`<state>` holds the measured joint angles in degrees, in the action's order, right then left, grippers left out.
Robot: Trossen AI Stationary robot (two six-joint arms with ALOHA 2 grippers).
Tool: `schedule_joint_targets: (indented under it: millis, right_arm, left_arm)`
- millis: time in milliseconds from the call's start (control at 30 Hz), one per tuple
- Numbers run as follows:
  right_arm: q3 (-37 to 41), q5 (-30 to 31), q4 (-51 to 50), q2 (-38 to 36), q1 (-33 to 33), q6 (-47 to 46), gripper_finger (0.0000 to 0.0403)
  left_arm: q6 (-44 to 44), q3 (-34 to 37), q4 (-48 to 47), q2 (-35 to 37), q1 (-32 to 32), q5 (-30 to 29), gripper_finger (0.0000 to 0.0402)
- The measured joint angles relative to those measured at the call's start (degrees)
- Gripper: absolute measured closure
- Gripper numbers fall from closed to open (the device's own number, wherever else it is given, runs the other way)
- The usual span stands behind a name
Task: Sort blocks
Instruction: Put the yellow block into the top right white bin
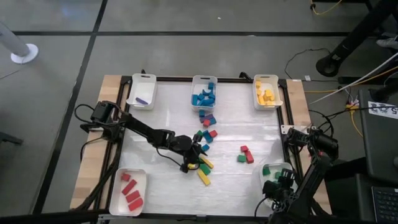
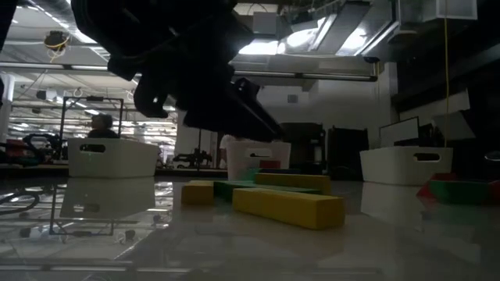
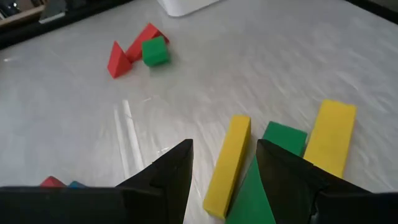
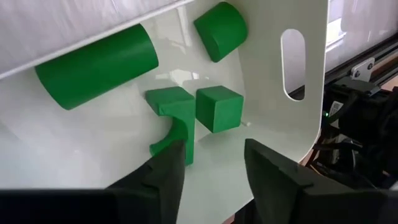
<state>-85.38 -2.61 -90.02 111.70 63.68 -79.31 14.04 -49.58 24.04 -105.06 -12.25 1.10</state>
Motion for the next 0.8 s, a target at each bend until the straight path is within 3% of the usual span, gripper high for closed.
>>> schedule_joint_targets:
  millis: [800]
  right_arm:
    - [0.0,2.1,0.1,0.0,0.0,0.1,0.0223]
  left_arm:
    - [0.9,0.0,-0.6,0.0,1.9,0.4,0.0235]
